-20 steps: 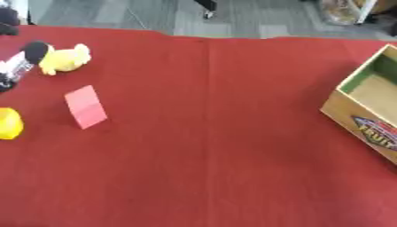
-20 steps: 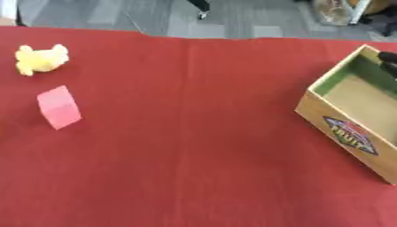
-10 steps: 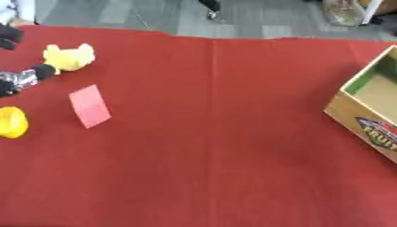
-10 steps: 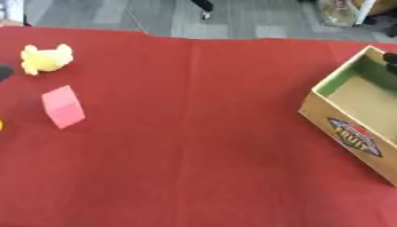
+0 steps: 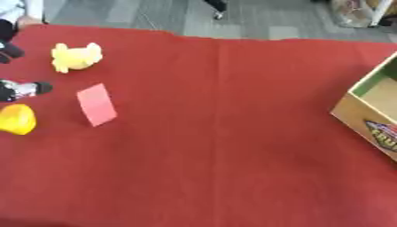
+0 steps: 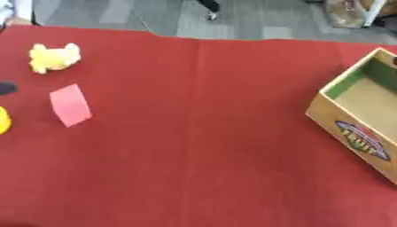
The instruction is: Pick up the objects with one hand, pass them to the other hand, and then place them into the box on the other side of the table.
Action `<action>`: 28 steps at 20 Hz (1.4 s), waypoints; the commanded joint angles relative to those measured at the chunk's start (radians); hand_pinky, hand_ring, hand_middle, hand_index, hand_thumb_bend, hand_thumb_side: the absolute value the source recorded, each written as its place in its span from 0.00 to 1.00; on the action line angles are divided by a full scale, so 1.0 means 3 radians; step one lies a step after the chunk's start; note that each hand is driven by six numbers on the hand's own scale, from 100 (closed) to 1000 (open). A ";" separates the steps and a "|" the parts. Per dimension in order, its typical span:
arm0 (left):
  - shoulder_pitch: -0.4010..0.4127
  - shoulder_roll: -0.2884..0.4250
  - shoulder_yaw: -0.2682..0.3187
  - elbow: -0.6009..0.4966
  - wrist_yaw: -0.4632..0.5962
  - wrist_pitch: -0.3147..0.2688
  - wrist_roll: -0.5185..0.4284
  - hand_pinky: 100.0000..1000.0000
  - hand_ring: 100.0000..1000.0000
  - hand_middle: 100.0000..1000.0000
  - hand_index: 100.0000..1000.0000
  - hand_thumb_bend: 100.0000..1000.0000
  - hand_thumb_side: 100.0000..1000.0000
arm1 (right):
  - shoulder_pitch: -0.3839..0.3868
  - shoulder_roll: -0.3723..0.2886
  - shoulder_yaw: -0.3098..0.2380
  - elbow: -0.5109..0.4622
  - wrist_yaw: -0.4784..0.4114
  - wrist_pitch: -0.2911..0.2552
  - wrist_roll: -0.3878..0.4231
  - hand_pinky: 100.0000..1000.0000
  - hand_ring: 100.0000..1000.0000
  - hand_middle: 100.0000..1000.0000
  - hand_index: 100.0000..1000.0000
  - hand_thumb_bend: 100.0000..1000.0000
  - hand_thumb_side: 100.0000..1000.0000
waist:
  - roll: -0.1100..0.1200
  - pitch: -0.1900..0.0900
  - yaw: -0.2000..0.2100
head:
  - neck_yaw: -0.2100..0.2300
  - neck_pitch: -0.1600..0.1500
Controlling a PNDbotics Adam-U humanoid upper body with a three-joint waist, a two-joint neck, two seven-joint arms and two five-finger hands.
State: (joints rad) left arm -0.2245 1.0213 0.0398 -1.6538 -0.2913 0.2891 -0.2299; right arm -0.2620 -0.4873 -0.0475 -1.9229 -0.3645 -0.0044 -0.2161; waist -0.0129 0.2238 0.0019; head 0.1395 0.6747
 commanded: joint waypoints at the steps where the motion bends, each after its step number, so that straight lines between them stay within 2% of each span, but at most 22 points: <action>1: -0.0062 0.0196 0.0041 0.0038 -0.0040 0.0002 -0.0141 0.84 0.76 0.72 0.79 0.71 0.47 | -0.0009 -0.0097 -0.0010 -0.0058 0.0022 0.0006 -0.0004 0.84 0.74 0.88 0.92 0.00 0.49 | 0.0015 -0.0070 0.0012 | 0.0045 -0.0012; 9: -0.0090 0.0250 0.0072 0.0196 -0.0261 0.0068 -0.0422 0.82 0.78 0.74 0.80 0.73 0.37 | 0.0017 -0.0096 -0.0006 -0.0049 0.0031 0.0011 0.0003 0.84 0.74 0.88 0.92 0.00 0.49 | 0.0014 -0.0089 0.0028 | 0.0037 -0.0031; 17: -0.0116 0.0219 0.0097 0.0498 -0.0408 0.0078 -0.0631 0.81 0.79 0.74 0.78 0.77 0.34 | 0.0032 -0.0087 0.0000 -0.0050 0.0044 0.0017 0.0014 0.84 0.74 0.88 0.92 0.00 0.50 | 0.0010 -0.0084 0.0026 | 0.0065 -0.0025; 28: -0.0082 0.0114 0.0041 0.0779 -0.0678 0.0126 -0.0844 0.78 0.79 0.75 0.75 0.76 0.30 | 0.0069 -0.0068 0.0008 -0.0039 0.0068 0.0029 0.0020 0.84 0.74 0.88 0.92 0.00 0.50 | 0.0000 -0.0081 0.0014 | 0.0062 -0.0011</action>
State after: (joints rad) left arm -0.2450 1.0282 0.0452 -1.4232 -0.4820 0.3257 -0.4731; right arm -0.2364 -0.4876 -0.0414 -1.9223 -0.3514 0.0011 -0.2105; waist -0.0155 0.2167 0.0069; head 0.1566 0.6740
